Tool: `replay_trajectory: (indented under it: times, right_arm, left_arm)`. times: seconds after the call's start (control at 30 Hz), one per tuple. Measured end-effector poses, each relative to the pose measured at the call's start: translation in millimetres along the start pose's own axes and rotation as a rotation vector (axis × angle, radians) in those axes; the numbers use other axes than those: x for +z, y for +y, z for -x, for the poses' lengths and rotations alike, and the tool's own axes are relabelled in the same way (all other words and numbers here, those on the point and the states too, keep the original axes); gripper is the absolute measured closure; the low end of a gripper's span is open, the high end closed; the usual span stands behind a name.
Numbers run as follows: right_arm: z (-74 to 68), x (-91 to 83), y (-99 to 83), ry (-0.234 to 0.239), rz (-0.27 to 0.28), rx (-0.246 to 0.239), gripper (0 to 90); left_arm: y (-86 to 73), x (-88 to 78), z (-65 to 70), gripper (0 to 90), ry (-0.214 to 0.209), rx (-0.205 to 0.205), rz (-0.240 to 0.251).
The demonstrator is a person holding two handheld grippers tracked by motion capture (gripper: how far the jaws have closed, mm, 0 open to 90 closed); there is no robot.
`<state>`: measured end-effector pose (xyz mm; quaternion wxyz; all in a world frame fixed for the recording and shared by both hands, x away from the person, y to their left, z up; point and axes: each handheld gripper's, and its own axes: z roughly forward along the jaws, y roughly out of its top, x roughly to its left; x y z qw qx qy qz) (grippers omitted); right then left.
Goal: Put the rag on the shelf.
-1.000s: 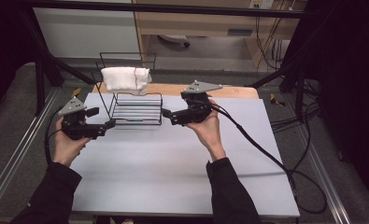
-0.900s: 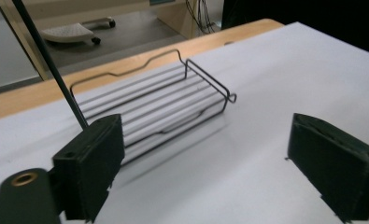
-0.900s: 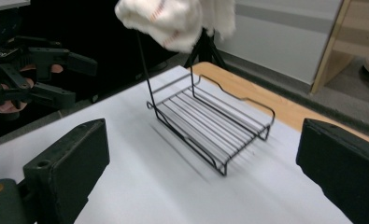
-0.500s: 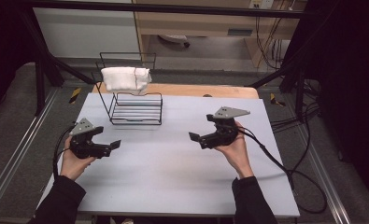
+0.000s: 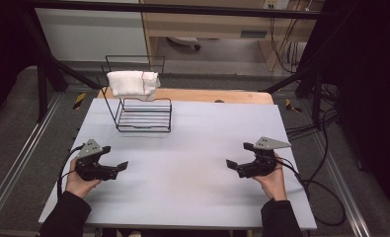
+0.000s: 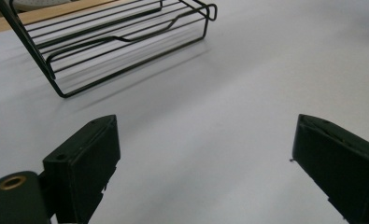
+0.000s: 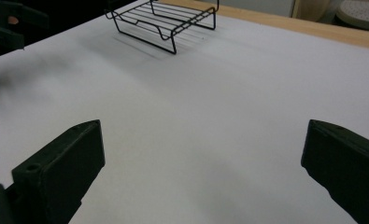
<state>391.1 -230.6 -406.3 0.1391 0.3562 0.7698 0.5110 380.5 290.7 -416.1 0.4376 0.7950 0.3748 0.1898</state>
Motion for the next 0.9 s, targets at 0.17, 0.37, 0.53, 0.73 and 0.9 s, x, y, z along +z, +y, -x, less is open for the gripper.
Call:
replay_trajectory:
  times: [0.17,0.37,0.53,0.73,0.9]
  right_arm:
    - [6.1,-9.1,-22.4,0.012,-0.021,0.027,0.1]
    - [11.1,-18.7,-37.9,0.004,-0.028,0.035,0.1]
    - [13.3,-23.5,-49.2,-0.004,-0.041,0.052,0.1]
    - [13.9,-26.2,-52.7,0.000,-0.029,0.059,0.1]
    - [14.0,-26.5,-53.2,0.003,-0.032,0.059,0.1]
  left_arm:
    - [-5.6,1.2,1.2,7.6,-0.006,-0.002,-0.012]
    - [-9.8,1.9,4.9,7.5,-0.014,0.012,-0.022]
    - [-12.4,2.3,5.8,7.5,-0.018,0.015,-0.023]
    - [-15.3,1.9,4.5,7.4,-0.014,0.011,-0.025]
    - [-15.3,1.8,5.1,7.5,-0.018,0.011,-0.026]
